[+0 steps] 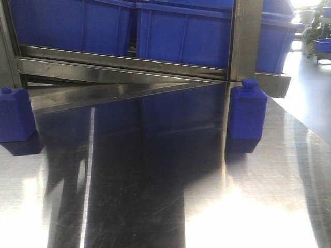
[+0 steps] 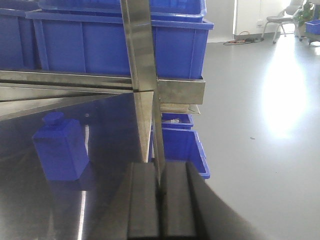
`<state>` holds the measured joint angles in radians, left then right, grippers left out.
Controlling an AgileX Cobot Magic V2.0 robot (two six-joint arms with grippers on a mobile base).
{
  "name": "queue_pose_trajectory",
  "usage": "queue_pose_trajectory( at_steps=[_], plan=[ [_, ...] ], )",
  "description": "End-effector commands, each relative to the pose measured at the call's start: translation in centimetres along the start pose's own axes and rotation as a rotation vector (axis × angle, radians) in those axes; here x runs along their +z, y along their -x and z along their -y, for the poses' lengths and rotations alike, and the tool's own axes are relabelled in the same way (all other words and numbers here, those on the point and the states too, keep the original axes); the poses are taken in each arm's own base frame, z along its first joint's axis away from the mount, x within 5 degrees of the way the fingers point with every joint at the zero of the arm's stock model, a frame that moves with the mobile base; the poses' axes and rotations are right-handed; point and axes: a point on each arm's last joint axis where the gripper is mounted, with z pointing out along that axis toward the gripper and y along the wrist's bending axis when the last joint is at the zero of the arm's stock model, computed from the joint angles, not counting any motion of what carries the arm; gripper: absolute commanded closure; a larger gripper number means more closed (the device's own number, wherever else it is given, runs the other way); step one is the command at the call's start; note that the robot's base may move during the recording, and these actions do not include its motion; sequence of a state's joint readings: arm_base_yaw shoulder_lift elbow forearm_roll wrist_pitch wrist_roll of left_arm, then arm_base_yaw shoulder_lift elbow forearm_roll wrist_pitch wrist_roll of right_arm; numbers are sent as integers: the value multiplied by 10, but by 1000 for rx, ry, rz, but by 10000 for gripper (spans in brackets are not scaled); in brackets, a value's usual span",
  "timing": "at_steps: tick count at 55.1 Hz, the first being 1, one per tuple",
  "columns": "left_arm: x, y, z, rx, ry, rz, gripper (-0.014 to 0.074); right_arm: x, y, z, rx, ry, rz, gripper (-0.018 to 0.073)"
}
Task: Pick and sort blue part to right shelf
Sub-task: 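Lower the left gripper over the blue part nearest the left arm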
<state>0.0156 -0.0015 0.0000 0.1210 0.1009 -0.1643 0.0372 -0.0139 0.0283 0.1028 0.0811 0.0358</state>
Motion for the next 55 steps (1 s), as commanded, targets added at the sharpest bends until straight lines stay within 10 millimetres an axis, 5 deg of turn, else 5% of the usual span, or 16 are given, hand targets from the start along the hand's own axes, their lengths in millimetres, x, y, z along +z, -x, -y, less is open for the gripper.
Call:
queue_pose_trajectory(
  at_steps=[1, 32, 38, 55],
  plan=[
    [-1, -1, 1, -2, -21, 96, 472, -2, 12, 0, -3, 1, 114, 471],
    [-6, 21, 5, -17, -61, 342, 472, -2, 12, 0, -3, 1, 115, 471],
    [-12, 44, 6, -17, -71, 441, 472, -2, 12, 0, -3, 1, 114, 471],
    [-14, 145, 6, -20, -10, 212, 468, -2, 12, 0, -3, 1, 114, 471]
  ],
)
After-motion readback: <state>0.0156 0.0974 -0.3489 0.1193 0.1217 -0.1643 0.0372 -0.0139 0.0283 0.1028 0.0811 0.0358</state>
